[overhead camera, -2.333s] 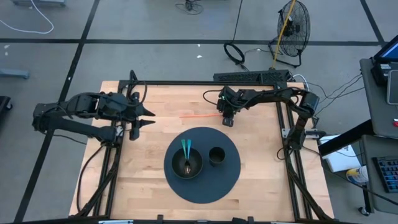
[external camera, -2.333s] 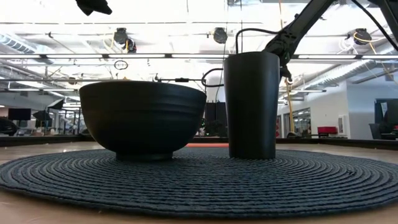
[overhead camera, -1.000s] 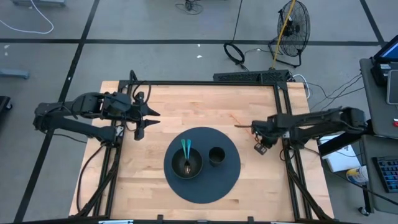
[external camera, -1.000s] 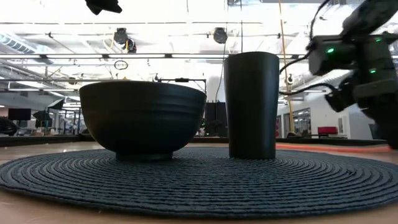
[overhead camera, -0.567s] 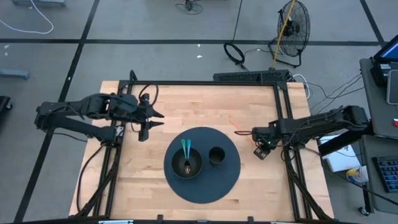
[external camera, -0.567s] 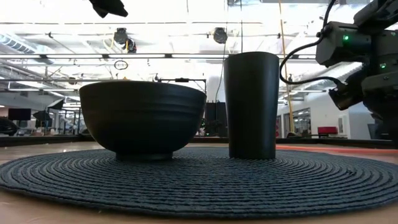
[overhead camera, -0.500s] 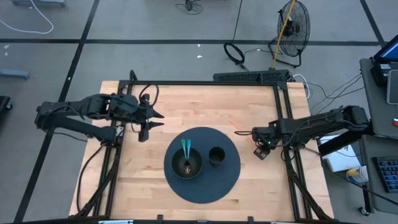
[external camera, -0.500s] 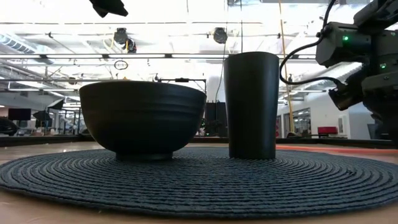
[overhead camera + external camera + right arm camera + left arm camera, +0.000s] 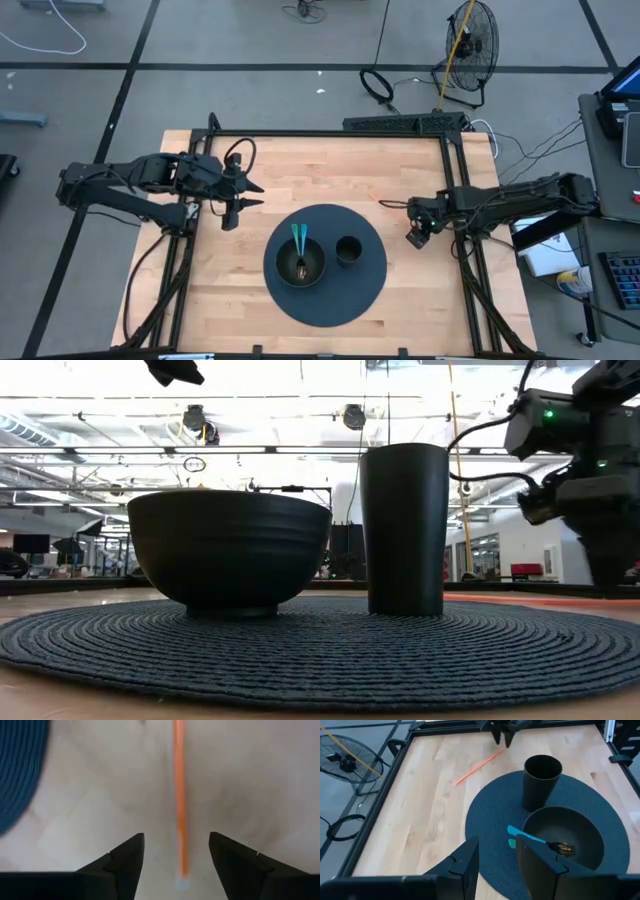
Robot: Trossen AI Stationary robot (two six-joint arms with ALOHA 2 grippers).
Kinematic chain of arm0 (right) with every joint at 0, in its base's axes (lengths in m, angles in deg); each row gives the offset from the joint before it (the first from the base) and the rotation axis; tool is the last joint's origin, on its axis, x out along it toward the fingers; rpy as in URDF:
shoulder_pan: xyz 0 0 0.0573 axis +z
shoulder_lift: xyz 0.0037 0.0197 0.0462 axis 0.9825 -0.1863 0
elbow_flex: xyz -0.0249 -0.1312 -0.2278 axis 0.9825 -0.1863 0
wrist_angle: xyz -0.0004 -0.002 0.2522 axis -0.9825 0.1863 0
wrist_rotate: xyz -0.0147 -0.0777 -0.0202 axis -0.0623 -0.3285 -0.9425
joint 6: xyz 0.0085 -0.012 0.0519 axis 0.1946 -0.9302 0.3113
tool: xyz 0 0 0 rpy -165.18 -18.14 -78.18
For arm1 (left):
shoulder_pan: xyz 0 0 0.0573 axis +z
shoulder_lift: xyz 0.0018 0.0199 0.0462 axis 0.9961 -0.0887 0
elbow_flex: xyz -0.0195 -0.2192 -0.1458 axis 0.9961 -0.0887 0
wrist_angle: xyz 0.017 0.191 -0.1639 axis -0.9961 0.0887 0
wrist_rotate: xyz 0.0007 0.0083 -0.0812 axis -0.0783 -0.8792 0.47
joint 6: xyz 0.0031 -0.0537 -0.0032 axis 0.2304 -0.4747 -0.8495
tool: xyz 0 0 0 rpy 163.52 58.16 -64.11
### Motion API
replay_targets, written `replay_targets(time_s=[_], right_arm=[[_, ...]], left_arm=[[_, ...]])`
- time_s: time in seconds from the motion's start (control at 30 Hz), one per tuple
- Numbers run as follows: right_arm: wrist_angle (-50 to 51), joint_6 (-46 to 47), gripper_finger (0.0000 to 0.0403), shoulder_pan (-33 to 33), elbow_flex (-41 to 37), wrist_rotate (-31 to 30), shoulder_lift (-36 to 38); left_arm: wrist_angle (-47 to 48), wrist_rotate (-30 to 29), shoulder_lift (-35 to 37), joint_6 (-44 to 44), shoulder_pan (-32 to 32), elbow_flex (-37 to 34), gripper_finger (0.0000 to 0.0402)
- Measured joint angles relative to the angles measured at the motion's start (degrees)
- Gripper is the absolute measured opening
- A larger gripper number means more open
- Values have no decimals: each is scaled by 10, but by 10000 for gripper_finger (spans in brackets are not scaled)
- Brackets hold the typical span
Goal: Pick & Place Utensil
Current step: Put the orange straw into the black cup
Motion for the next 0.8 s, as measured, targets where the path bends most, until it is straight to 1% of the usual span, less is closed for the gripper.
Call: replay_targets(time_s=[0.1, 0.27, 0.37, 0.6, 0.8], right_arm=[[-34, -25, 219, -15, 0, -36, 1], [-162, -91, 210, -51, 0, -37, -11], [-215, -125, 202, -85, 1, -38, -27], [-282, -192, 181, -153, 7, -35, -101], [-279, -253, 168, -179, 71, -36, -178]], left_arm=[[0, 0, 0, 5, 0, 0, 136], [0, 0, 0, 2, 0, 0, 136], [-1, 0, 0, -4, 0, 0, 136], [-2, 0, 0, -11, 0, 0, 136], [-7, -1, 0, -14, 0, 0, 136]])
